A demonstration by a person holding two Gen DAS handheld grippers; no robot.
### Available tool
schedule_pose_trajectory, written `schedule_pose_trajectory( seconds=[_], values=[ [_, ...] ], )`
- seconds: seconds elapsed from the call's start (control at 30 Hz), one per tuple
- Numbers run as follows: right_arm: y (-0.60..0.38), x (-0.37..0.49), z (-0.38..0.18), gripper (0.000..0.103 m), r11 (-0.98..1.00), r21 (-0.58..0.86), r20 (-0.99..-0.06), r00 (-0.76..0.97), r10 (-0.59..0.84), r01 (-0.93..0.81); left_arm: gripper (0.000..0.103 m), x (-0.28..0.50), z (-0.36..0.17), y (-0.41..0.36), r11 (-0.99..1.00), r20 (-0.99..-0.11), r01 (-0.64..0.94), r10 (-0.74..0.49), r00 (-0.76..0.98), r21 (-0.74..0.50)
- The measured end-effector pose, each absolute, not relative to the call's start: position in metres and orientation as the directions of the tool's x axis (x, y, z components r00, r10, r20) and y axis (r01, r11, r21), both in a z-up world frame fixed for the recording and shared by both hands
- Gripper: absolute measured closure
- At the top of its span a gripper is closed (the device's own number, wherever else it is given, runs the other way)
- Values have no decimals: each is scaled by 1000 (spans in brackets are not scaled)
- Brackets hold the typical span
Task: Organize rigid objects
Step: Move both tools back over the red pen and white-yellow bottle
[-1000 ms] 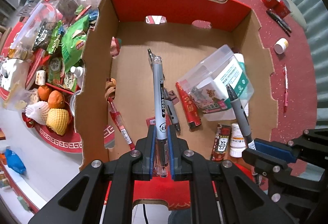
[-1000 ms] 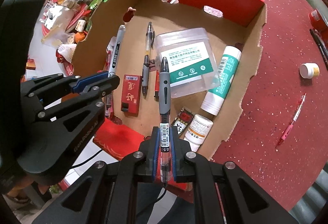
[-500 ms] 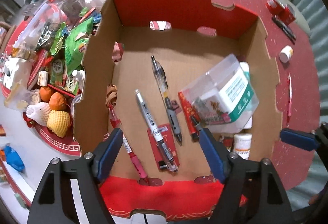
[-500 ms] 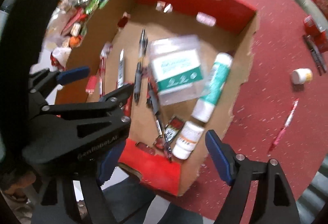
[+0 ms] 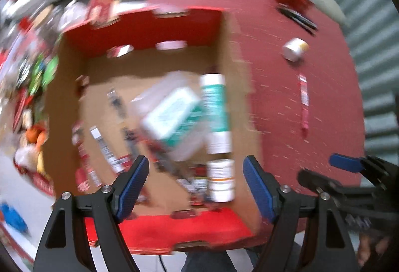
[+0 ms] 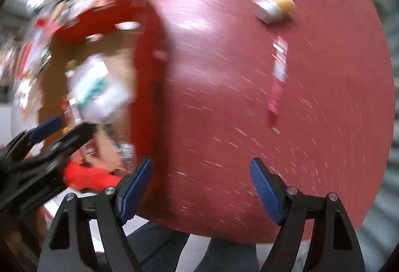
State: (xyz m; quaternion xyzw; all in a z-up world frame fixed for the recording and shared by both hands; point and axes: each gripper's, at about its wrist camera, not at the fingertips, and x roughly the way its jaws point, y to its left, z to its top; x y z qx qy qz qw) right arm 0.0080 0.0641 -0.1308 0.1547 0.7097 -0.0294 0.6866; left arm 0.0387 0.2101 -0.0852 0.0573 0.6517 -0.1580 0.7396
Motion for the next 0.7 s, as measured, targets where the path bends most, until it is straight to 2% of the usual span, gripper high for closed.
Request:
schedule_pose_trajectory(
  seconds=[0.13, 0.3, 0.7],
  values=[
    [30, -10, -151, 22, 917, 157, -980, -59, 192, 366, 22, 28, -78, 162, 892, -978, 433, -186, 90, -130],
    [2, -19, -178, 22, 894, 134, -969, -132, 208, 427, 22, 29, -79, 119, 874, -980, 466, -187, 63, -137],
    [-35, 70, -209, 22, 920, 82, -996, 4, 87, 383, 22, 72, -76, 96, 953, -981, 289, -134, 137, -90]
  ],
)
